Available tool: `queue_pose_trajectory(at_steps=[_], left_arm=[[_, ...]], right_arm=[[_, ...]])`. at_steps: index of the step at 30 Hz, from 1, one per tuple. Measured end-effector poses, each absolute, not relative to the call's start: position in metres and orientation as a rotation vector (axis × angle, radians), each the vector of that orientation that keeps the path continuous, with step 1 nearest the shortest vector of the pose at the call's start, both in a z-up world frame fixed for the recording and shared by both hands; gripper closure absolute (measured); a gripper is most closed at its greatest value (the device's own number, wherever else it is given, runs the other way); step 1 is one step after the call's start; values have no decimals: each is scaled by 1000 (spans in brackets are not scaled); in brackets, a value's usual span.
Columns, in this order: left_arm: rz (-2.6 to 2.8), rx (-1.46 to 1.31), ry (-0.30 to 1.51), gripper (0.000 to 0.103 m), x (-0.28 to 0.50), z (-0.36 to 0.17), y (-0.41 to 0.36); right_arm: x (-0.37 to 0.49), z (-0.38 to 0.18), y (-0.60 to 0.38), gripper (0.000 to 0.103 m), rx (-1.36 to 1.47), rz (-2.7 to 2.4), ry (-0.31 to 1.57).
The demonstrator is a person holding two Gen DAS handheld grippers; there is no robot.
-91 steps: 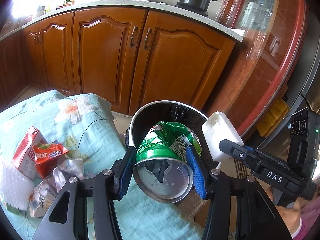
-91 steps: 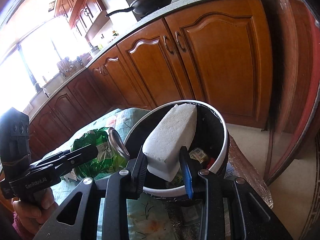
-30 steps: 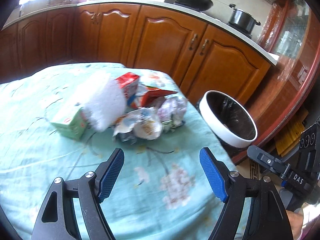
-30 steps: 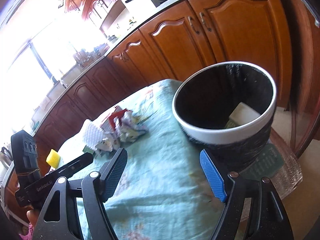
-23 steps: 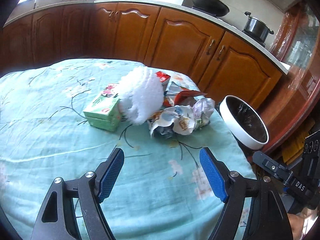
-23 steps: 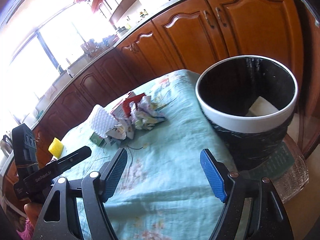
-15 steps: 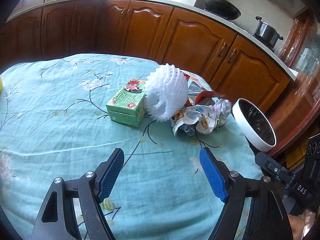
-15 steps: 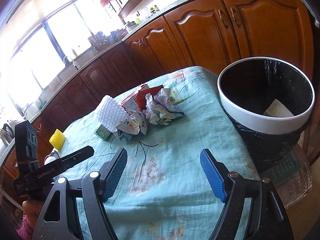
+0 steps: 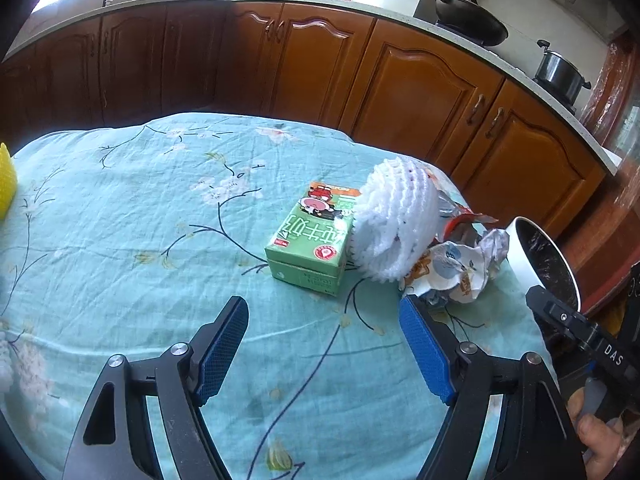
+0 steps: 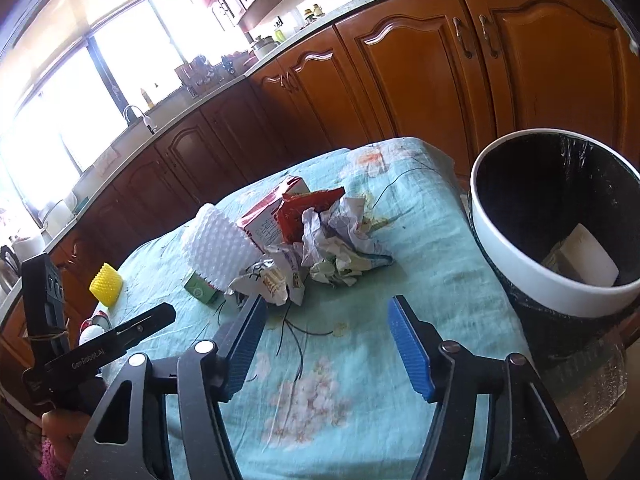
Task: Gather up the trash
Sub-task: 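Grasp the green milk carton with the left tool while the right tool grasps crumpled paper, then carry the green carton and crumpled paper over the bin with both tools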
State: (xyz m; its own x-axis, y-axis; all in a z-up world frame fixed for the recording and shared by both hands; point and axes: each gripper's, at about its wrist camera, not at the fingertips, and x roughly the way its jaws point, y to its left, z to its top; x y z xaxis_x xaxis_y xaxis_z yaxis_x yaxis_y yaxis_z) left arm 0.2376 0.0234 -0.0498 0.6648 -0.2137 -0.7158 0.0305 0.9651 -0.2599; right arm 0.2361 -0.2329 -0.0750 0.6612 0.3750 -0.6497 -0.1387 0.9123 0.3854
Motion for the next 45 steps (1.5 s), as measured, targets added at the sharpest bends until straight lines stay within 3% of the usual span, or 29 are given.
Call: queue_pose_trajectory(at_steps=[12,13,14,15,18,34,45], left_arm=[[-142,-162,890,28,307,-70,8],[-147,-152,895,38,310,-72,5],[-163,-147,901,54,311,-75,4],[-171,-139,908,53,311,-77,3],[-174,-109,886,53,303,-78,2],[-183,-211,771,54,211,-40,37],[-298,-178,719,54,185,-12,8]], right_arm=[[297,-93,-220,42,241,322,859],[299,-94,-218,49,234,323,864],[300,-95,-217,58,226,320,864],[300,-96,-216,77,220,323,867],[295,-94,-215,85,218,336,863],[233,-68,-230,87,271,359,809],[207,-56,-254,87,300,325,777]])
